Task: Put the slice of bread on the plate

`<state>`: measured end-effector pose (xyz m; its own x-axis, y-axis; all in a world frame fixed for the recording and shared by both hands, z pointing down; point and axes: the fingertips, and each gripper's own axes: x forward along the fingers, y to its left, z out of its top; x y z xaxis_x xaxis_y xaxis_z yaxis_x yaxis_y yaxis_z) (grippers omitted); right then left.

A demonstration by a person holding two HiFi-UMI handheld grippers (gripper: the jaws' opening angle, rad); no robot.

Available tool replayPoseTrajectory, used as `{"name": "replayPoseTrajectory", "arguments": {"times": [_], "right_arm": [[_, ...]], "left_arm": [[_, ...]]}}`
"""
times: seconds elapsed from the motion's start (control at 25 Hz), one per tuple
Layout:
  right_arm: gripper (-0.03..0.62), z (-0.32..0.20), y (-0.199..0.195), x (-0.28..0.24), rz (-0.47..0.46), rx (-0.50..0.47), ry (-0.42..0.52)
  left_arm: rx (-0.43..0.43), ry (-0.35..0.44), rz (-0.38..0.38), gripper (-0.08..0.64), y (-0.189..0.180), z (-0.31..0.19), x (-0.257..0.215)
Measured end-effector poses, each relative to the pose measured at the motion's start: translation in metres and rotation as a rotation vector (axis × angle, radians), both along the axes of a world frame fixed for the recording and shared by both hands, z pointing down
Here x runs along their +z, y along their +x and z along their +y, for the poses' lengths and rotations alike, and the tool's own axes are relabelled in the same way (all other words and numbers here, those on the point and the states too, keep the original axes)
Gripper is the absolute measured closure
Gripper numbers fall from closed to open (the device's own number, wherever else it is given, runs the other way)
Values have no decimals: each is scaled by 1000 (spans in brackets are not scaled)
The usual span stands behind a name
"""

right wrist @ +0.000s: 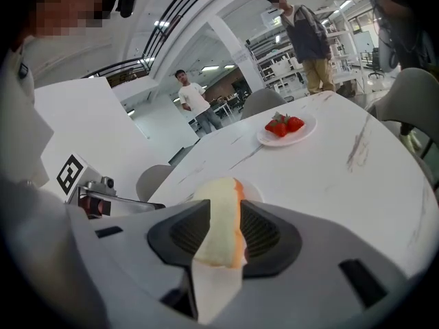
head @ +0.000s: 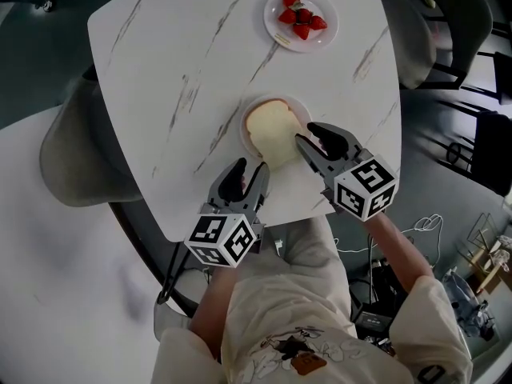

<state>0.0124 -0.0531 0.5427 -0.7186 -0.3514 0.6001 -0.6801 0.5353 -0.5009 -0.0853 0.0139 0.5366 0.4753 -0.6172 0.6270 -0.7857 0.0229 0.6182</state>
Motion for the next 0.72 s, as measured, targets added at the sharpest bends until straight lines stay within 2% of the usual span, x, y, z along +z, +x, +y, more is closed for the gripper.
{"name": "replayPoseTrajectory", "arguments": {"times": [0.2, 0.36, 0.44, 0.56, 0.72], "right_arm": [[471, -4, 12, -14, -1, 70, 29], [472, -4, 17, -27, -12, 122, 41], [472, 0, 19, -36, -16, 136, 53], [472, 6, 19, -52, -27, 151, 70], [474, 17, 21, -77, -38, 172, 93]], "left_arm": [[6, -4, 4, 367, 0, -3, -5], [10, -5, 41, 368, 4, -6, -12], [22, -1, 23, 374, 5, -6, -18], [40, 11, -35, 454, 3, -6, -28], [48, 38, -98, 523, 3, -4, -44]]}}
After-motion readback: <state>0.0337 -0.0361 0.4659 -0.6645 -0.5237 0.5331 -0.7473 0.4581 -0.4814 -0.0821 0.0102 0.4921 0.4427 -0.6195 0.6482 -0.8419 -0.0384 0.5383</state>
